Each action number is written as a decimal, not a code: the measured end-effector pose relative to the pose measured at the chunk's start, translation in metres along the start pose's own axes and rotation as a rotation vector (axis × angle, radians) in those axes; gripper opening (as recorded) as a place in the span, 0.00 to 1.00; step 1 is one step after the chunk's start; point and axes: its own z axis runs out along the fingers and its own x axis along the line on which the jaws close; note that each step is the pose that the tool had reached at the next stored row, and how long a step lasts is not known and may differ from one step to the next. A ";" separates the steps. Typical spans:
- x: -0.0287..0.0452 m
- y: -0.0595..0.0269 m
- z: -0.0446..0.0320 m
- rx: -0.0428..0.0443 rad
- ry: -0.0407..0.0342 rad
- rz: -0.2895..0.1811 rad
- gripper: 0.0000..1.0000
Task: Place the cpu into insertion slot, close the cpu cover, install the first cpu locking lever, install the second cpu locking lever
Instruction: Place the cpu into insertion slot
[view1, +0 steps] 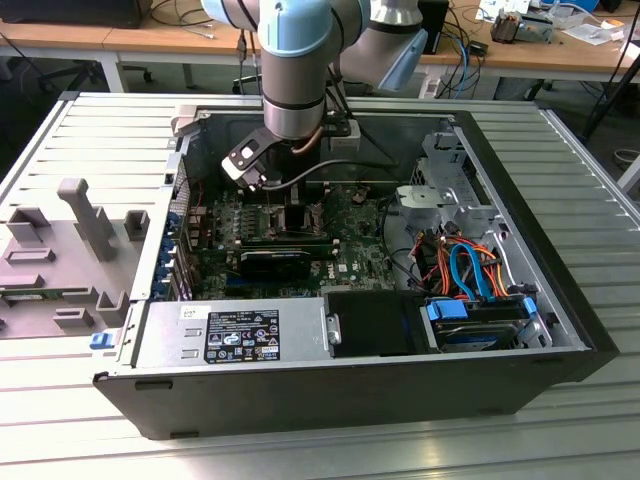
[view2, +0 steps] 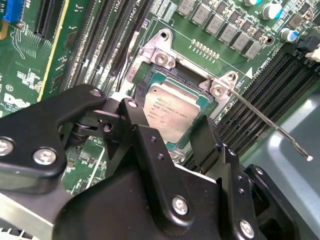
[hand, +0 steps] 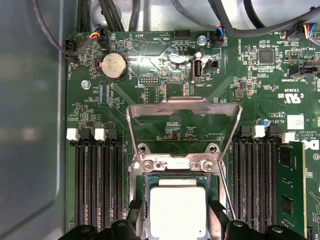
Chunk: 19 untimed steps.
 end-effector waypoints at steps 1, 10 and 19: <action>-0.0009 -0.0001 0.0001 -0.0001 -0.0011 0.000 0.62; -0.0006 0.0005 -0.0121 -0.0011 -0.0090 0.002 0.53; 0.0018 0.0132 -0.0142 0.0332 -0.0108 0.002 0.11</action>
